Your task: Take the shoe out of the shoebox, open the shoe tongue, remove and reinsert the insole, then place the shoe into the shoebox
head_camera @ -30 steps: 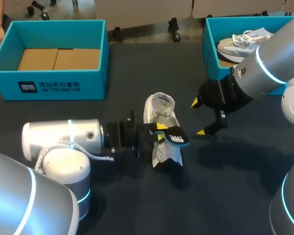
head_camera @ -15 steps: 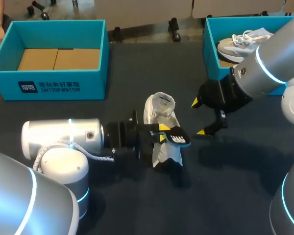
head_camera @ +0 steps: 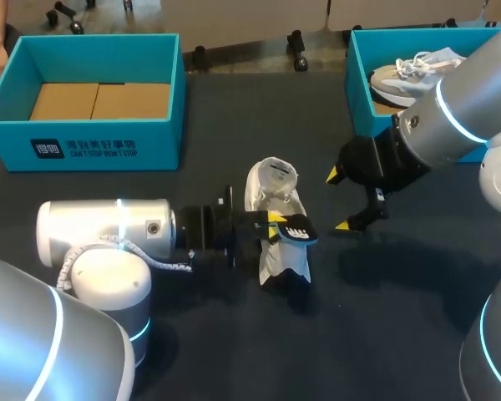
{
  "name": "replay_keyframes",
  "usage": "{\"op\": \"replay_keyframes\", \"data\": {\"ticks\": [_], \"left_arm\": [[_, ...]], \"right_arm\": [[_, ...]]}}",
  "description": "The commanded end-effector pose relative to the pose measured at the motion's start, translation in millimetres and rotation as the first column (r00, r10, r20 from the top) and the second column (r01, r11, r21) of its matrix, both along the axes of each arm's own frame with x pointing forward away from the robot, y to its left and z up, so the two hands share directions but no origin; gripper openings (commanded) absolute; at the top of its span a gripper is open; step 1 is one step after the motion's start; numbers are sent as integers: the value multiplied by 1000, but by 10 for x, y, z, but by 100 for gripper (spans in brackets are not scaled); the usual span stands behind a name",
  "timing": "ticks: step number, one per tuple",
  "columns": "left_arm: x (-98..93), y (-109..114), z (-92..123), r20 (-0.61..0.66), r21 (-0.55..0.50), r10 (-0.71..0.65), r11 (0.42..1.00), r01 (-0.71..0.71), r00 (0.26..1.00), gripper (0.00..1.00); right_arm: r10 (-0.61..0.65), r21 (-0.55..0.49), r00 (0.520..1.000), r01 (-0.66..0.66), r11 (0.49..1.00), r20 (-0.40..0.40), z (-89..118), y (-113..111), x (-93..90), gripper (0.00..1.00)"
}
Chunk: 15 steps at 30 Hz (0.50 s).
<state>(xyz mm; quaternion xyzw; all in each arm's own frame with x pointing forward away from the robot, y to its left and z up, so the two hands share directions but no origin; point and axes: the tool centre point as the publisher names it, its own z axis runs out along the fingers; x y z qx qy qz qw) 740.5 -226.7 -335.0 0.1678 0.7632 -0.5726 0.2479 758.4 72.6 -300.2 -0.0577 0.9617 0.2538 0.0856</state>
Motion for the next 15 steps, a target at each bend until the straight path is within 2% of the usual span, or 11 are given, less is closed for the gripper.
{"op": "replay_keyframes", "data": {"ticks": [1, 10, 14, 15], "left_arm": [[76, -63, -57, 6, 9, 7, 1000, -7, 1000, 0], [141, -38, -116, 28, 34, 23, 999, -24, 999, 0], [99, 1, -70, 30, 36, 22, 999, -23, 999, 0], [84, 8, -57, 30, 35, 20, 999, -21, 999, 12]], "right_arm": [[0, 1, 1000, 0, 1000, 1, -4, 2, -5, 100], [0, 1, 1000, 0, 1000, 1, -4, 2, -5, 100], [0, 1, 1000, 0, 1000, 1, -4, 2, -5, 100], [0, 1, 1000, 0, 1000, 1, -4, 2, -5, 100]]}}
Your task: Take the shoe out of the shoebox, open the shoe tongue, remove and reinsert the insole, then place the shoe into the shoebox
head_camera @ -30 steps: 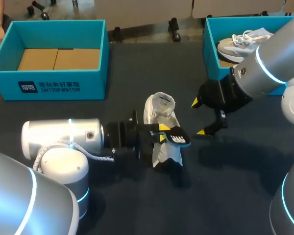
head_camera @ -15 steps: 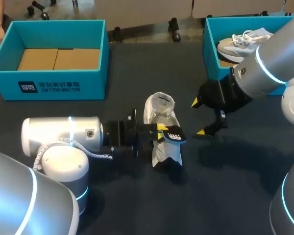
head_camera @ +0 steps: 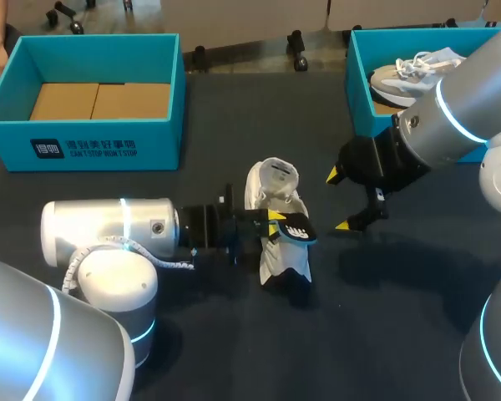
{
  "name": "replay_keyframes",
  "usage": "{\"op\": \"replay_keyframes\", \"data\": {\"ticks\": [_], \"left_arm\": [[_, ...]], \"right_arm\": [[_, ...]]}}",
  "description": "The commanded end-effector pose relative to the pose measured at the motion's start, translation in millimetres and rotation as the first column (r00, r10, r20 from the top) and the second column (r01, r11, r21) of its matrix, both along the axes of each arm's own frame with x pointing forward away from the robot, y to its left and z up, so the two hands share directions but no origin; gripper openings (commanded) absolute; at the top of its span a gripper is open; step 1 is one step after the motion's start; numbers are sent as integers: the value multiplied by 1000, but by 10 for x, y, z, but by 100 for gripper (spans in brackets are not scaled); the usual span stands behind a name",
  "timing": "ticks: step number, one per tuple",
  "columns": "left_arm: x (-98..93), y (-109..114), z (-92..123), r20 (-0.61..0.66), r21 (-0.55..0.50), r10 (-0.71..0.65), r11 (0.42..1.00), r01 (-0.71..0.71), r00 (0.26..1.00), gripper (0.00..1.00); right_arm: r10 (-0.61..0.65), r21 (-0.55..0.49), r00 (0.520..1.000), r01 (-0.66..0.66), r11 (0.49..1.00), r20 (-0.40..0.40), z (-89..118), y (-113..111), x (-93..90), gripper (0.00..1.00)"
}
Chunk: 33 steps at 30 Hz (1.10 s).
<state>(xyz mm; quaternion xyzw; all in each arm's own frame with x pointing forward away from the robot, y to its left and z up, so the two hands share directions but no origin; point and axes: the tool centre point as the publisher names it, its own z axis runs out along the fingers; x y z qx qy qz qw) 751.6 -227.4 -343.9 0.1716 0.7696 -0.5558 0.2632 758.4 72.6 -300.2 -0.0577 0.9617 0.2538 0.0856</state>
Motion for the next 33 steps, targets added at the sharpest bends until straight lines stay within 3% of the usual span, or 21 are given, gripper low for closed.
{"op": "replay_keyframes", "data": {"ticks": [1, 2, 4, 11, 13, 15, 33], "left_arm": [[-41, 21, 47, -1, 4, -6, 1000, 6, 1000, 26], [-55, 25, 62, 0, 0, -8, 1000, 8, 1000, 33], [-83, 29, 84, -2, -5, -13, 1000, 13, 1000, 38], [-175, 1, 140, -4, -17, -47, 999, 47, 999, 29], [-194, -16, 140, -3, -16, -56, 998, 56, 998, 22], [-200, -30, 125, 3, -13, -61, 998, 61, 998, 0], [57, 19, -129, 56, 38, -14, 999, 12, 998, 0]], "right_arm": [[0, 1, 1000, 0, 1000, 1, -4, 2, -5, 100], [0, 1, 1000, 0, 1000, 1, -4, 2, -5, 100], [0, 1, 1000, 0, 1000, 1, -4, 2, -5, 100], [0, 1, 1000, 0, 1000, 1, -4, 2, -5, 100], [0, 1, 1000, 0, 1000, 1, -4, 2, -5, 100], [0, 1, 1000, 0, 1000, 1, -4, 2, -5, 100], [0, 1, 1000, 0, 1000, 1, -4, 2, -5, 100]]}}
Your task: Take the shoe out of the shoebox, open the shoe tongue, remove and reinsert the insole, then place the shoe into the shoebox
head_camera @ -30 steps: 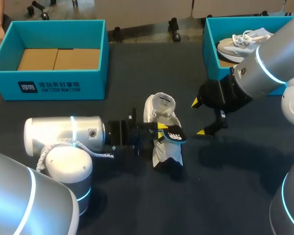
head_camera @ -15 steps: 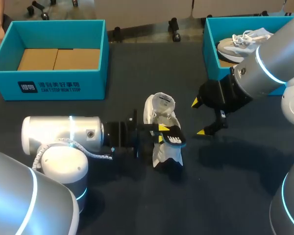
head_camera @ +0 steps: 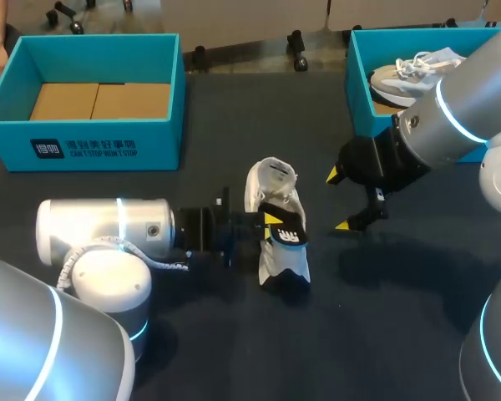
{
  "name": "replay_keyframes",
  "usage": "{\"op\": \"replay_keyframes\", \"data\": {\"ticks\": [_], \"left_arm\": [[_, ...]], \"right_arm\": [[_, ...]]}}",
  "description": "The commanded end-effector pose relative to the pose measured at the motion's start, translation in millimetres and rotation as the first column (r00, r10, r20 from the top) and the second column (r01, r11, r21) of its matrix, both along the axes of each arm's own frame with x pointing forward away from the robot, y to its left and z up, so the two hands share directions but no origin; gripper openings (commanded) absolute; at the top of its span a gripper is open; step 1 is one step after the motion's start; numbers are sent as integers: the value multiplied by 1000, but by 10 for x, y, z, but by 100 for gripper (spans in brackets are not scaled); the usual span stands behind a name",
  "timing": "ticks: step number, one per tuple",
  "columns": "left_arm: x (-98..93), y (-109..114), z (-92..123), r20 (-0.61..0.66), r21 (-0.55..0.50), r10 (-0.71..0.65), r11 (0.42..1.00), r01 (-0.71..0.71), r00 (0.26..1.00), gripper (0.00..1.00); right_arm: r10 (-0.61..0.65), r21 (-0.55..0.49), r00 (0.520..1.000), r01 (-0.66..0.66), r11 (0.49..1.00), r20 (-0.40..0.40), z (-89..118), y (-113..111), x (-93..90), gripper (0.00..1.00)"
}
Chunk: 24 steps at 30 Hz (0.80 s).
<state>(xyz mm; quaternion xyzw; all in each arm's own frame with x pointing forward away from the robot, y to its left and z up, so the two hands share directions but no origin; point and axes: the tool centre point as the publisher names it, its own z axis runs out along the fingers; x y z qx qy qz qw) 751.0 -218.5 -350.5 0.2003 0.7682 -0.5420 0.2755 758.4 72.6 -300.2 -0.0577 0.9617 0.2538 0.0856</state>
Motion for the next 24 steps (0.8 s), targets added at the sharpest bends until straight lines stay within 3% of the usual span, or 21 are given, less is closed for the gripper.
{"op": "replay_keyframes", "data": {"ticks": [1, 3, 4, 6, 18, 21, 22, 24], "left_arm": [[66, -68, -65, -3, 7, 14, 1000, -14, 1000, 0], [60, -61, -63, -2, 8, 16, 1000, -16, 1000, 0], [50, -54, -53, -3, 7, 16, 1000, -16, 1000, 6], [26, -41, -15, -3, 2, 13, 1000, -13, 1000, 36], [-130, -71, 207, -6, -41, -37, 999, 36, 999, 20], [-163, -89, 210, -3, -43, -50, 998, 50, 999, 9], [-164, -96, 199, -3, -41, -52, 998, 51, 999, 0], [-146, -110, 167, 1, -30, -53, 998, 53, 999, 0]], "right_arm": [[0, 1, 1000, 0, 1000, 1, -4, 2, -5, 100], [0, 1, 1000, 0, 1000, 1, -4, 2, -5, 100], [0, 1, 1000, 0, 1000, 1, -4, 2, -5, 100], [0, 1, 1000, 0, 1000, 1, -4, 2, -5, 100], [0, 1, 1000, 0, 1000, 1, -4, 2, -5, 100], [0, 1, 1000, 0, 1000, 1, -4, 2, -5, 100], [0, 1, 1000, 0, 1000, 1, -4, 2, -5, 100], [0, 1, 1000, 0, 1000, 1, -4, 2, -5, 100]]}}
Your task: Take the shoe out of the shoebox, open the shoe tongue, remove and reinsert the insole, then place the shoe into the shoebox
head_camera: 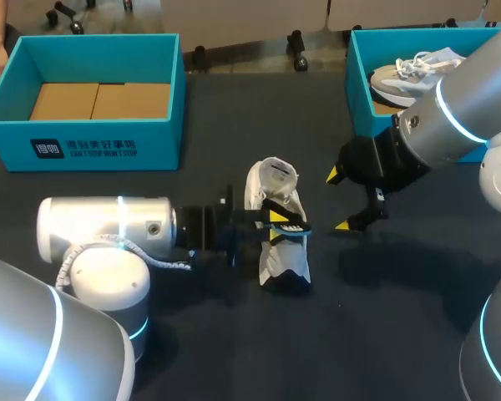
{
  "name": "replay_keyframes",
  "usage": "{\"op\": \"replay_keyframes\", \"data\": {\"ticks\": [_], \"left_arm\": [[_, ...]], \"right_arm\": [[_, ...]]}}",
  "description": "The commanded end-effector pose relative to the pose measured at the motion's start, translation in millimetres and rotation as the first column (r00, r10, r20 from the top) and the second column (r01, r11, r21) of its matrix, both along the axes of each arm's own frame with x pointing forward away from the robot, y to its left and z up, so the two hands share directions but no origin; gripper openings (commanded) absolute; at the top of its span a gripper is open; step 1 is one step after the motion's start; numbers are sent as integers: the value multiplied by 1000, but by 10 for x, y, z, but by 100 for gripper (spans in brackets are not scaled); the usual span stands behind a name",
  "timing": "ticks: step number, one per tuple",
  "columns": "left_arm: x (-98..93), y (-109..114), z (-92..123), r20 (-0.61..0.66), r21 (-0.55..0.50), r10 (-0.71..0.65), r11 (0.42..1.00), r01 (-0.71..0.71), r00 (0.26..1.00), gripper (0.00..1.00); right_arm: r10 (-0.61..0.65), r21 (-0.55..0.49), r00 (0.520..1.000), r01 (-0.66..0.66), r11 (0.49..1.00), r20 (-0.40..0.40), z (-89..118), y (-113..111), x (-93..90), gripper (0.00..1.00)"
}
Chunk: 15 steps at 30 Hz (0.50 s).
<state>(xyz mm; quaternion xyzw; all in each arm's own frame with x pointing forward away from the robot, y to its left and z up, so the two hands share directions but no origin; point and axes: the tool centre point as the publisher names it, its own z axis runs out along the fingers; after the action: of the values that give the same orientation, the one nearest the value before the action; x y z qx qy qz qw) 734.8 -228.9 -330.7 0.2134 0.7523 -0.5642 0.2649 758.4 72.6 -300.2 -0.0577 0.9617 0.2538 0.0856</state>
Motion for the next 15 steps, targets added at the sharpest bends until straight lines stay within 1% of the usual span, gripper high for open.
{"op": "replay_keyframes", "data": {"ticks": [1, 15], "left_arm": [[25, -11, -41, 4, 13, -1, 1000, 1, 1000, 0], [213, -28, -205, 39, 65, 42, 997, -44, 998, 0]], "right_arm": [[0, 1, 1000, 0, 1000, 1, -4, 2, -5, 100], [0, 1, 1000, 0, 1000, 1, -4, 2, -5, 100]]}}
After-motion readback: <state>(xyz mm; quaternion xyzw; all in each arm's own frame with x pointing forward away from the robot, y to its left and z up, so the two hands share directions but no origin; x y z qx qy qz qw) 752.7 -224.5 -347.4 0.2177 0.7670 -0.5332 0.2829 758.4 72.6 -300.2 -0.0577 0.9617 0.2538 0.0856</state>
